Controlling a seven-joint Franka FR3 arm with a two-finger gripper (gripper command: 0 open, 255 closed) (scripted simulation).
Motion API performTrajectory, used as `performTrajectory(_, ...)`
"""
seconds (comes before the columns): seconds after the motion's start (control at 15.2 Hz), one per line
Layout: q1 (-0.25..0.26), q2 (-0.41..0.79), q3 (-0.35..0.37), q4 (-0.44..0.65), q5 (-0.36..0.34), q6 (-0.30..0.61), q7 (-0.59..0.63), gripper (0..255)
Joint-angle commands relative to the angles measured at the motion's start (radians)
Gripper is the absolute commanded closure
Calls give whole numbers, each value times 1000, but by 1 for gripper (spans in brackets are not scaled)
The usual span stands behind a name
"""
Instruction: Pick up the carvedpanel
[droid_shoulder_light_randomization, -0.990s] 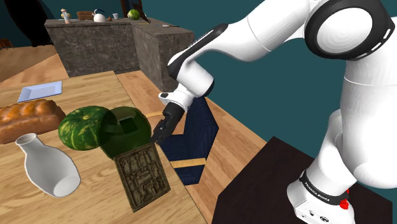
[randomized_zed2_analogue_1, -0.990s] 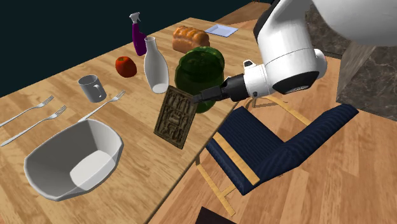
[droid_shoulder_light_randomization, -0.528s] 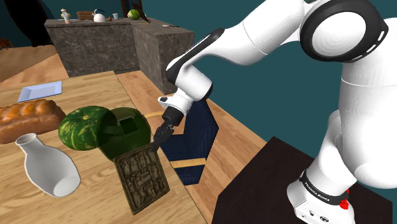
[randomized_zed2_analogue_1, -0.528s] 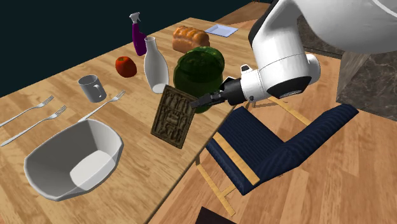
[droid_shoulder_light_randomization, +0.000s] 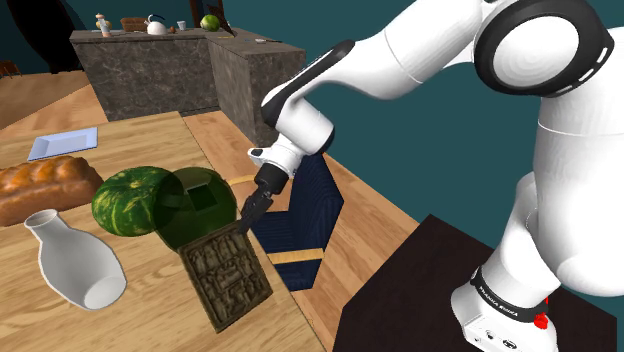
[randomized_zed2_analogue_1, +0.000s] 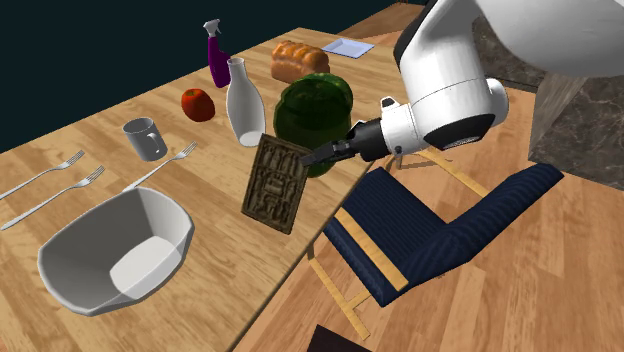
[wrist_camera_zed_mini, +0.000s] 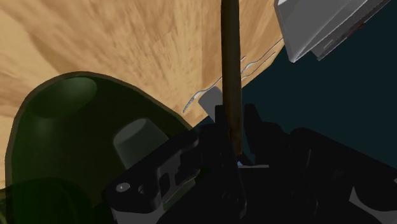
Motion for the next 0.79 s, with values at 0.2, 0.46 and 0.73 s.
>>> performTrajectory(0.2,2,-47,-5,1,-19,-11,47,255)
performTrajectory(0.46,4,-83,-9,3,-35,-23,84,255)
performTrajectory(0.73,5,-117,-12,8,-52,-35,122,255)
